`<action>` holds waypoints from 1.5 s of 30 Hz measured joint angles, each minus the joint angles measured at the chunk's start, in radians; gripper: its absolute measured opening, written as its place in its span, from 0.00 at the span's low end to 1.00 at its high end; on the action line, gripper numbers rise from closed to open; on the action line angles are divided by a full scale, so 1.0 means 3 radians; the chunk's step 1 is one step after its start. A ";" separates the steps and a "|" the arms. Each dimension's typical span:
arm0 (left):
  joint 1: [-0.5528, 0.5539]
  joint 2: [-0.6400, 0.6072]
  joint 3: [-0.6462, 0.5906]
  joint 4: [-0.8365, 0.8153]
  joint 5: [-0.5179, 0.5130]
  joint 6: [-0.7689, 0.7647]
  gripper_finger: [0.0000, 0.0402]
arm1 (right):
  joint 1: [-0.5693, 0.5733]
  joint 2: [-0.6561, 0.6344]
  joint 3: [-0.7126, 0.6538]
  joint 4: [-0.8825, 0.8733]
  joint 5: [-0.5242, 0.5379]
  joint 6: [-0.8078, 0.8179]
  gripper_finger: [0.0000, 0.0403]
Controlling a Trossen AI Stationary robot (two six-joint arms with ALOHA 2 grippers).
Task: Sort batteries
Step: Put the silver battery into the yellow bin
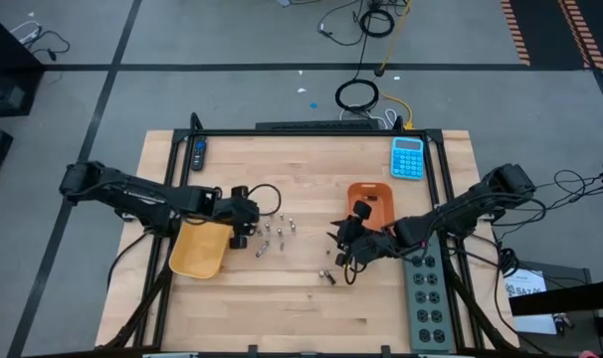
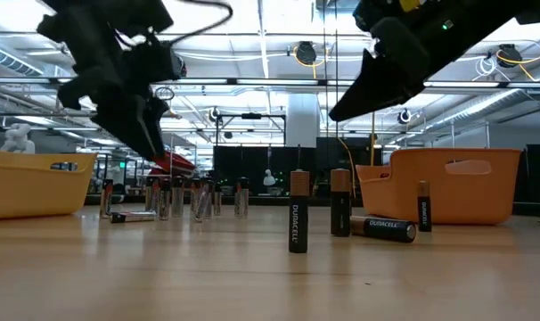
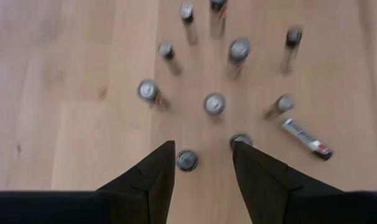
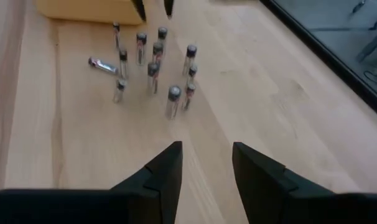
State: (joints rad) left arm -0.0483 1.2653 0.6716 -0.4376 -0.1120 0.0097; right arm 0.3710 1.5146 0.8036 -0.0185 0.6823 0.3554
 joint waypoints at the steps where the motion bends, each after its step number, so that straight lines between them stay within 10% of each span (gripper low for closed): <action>1: 0.0039 0.0052 0.0000 -0.0002 0.0001 0.0001 0.43 | -0.0005 0.0000 0.0000 -0.0007 -0.0002 -0.0013 0.33; 33: 0.0316 0.0468 -0.0004 0.0149 0.0372 0.0164 0.42 | -0.0009 0.0000 0.0000 -0.0030 0.0009 -0.0018 0.33; 45: 0.0315 0.0466 -0.0038 0.0222 0.0319 0.0197 0.13 | -0.0009 0.0001 0.0000 -0.0029 0.0009 -0.0005 0.33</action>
State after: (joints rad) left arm 0.0463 1.4052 0.6601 -0.3710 -0.0164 0.0689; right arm 0.3683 1.5150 0.8036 -0.0273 0.6849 0.3538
